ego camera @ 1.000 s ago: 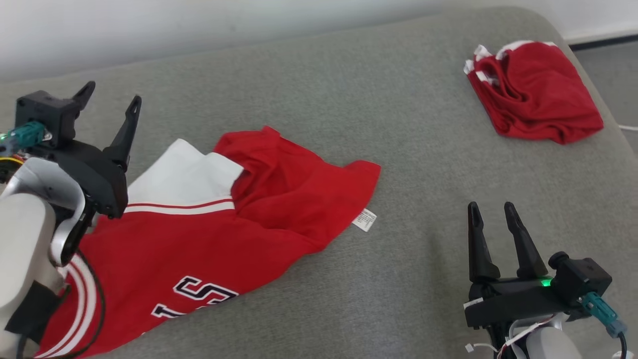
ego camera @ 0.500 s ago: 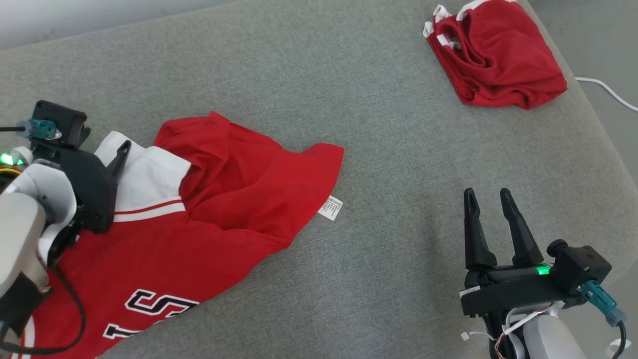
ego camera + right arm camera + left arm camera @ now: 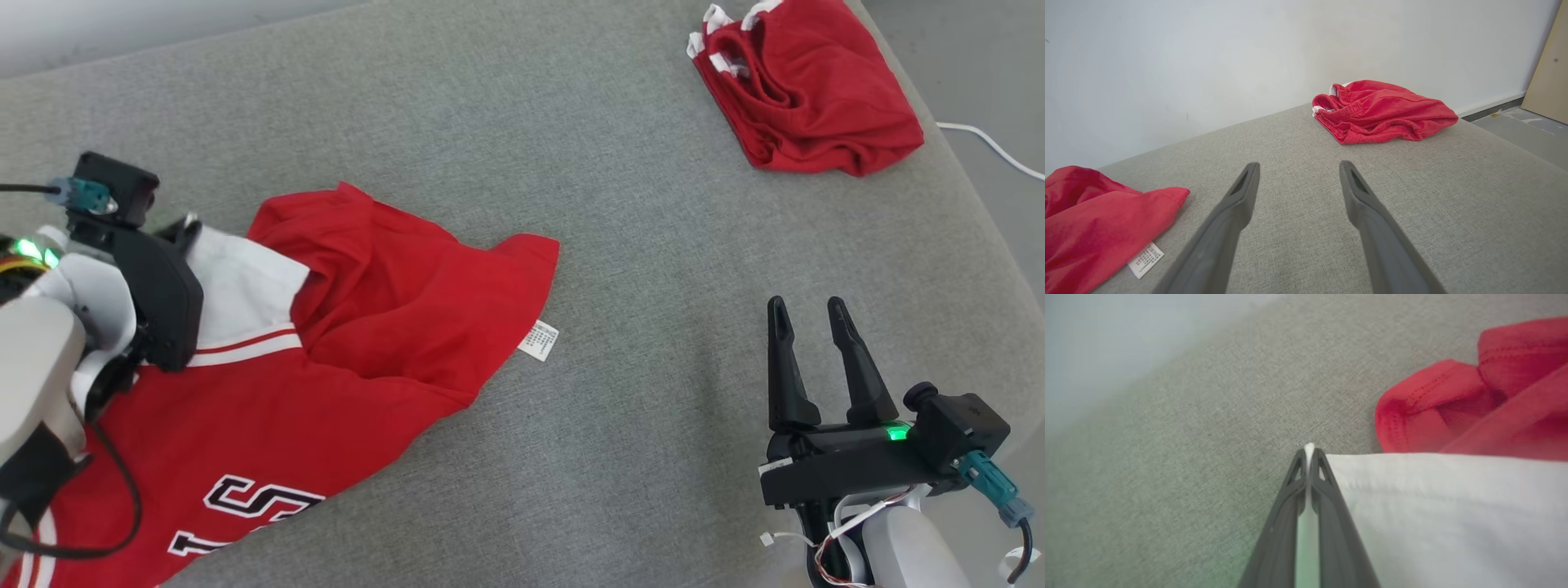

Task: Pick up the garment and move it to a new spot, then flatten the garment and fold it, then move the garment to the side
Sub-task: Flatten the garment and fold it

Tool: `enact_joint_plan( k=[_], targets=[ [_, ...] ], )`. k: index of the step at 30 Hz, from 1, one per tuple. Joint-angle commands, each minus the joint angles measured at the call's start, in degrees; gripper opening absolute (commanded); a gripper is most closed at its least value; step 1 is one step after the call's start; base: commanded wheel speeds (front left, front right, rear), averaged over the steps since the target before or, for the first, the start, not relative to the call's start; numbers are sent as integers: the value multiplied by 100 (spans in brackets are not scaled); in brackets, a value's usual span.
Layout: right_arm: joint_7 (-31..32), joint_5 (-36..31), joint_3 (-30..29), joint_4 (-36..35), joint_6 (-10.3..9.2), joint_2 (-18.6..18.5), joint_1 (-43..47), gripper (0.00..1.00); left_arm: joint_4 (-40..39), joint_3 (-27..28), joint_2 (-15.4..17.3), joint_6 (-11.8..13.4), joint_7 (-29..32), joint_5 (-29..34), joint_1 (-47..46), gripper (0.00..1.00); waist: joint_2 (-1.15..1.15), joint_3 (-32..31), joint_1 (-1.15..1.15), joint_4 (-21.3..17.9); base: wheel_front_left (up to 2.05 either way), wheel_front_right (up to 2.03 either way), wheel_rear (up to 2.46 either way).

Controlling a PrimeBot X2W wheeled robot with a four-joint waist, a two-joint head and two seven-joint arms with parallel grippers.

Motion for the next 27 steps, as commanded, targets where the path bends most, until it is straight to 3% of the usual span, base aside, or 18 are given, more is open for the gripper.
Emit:
enact_joint_plan(
  k=[1,8,15,22,27],
  targets=[
    [-25,-63,-25,-2,-16,5,31,100,46,-3,9,12,-205,51,-156,0,-1,-90,0,83,0,0,0],
    [-25,-182,-183,30,-16,3,193,100,90,53,-175,12,-1281,294,-586,0,-1,-465,0,447,0,0,0],
    [-26,-389,-434,54,-16,1,504,100,-816,108,-121,105,-1907,317,-340,0,-1,-987,0,1098,0,0,0],
    [-26,-536,-601,26,-16,0,733,100,-2346,211,166,619,-1996,31,563,0,-1,-1332,0,1768,0,0,0],
    [-25,-590,-668,23,-16,-1,857,100,-3642,266,511,1339,-2051,-268,1751,0,-1,-1469,0,2261,0,0,0]
  ],
)
